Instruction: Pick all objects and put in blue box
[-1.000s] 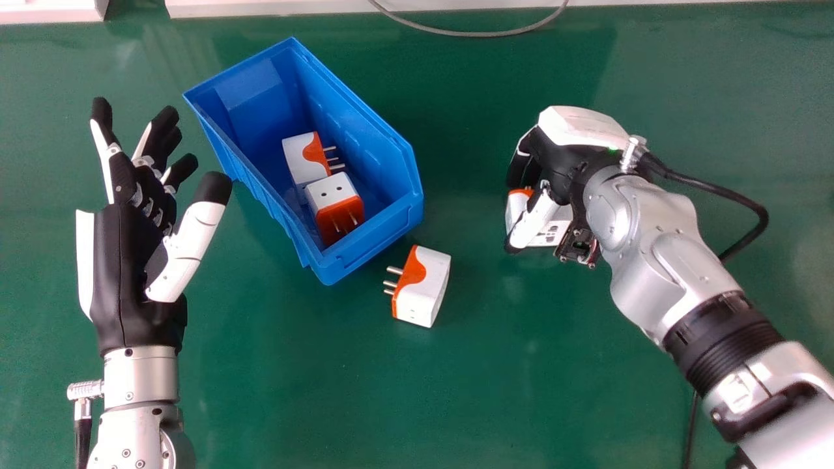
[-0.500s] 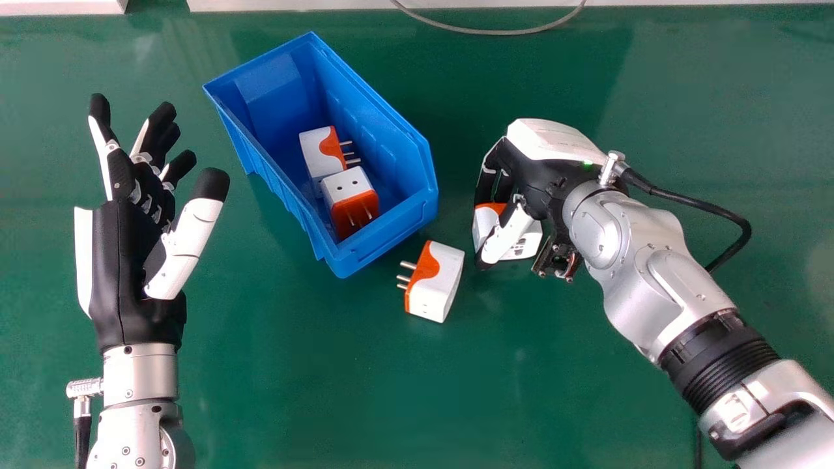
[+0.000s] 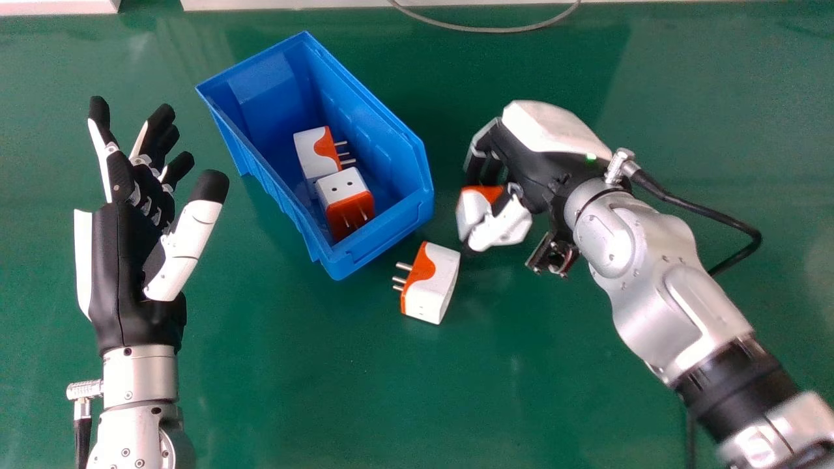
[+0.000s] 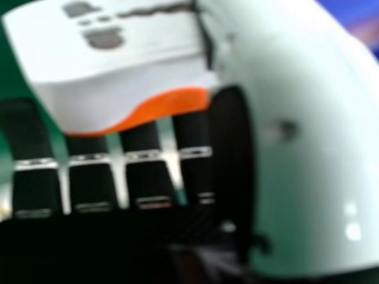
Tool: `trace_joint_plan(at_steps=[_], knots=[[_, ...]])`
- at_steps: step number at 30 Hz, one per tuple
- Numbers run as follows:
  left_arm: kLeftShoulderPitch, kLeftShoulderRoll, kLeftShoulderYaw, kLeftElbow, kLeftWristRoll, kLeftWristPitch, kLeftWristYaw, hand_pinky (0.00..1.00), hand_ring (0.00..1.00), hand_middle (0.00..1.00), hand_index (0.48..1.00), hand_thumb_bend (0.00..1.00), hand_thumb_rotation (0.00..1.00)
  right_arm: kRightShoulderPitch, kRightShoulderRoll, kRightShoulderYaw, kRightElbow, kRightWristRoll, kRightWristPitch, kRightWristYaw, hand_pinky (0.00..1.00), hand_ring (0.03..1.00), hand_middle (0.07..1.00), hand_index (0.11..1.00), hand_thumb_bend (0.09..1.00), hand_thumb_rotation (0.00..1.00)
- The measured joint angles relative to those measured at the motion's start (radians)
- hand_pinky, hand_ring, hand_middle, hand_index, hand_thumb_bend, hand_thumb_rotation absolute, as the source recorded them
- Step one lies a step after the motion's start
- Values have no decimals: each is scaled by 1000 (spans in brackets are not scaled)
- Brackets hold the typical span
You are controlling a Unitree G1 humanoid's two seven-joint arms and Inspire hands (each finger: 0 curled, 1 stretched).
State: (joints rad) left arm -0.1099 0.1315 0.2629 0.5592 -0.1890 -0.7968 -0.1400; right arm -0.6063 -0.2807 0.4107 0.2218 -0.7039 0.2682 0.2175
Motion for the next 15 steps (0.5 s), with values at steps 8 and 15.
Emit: trace_joint_plan(at_steps=[8, 15], knots=[[9, 0, 0, 0, 14, -3, 11, 885, 934, 921, 913, 837, 572, 14, -7, -15, -49, -2, -1, -12, 316, 426, 502, 522, 497, 0], [10, 0, 0, 0, 14, -3, 10, 885, 931, 920, 913, 822, 564, 15, -6, -15, -47, -3, -3, -16, 322, 431, 501, 518, 497, 0]])
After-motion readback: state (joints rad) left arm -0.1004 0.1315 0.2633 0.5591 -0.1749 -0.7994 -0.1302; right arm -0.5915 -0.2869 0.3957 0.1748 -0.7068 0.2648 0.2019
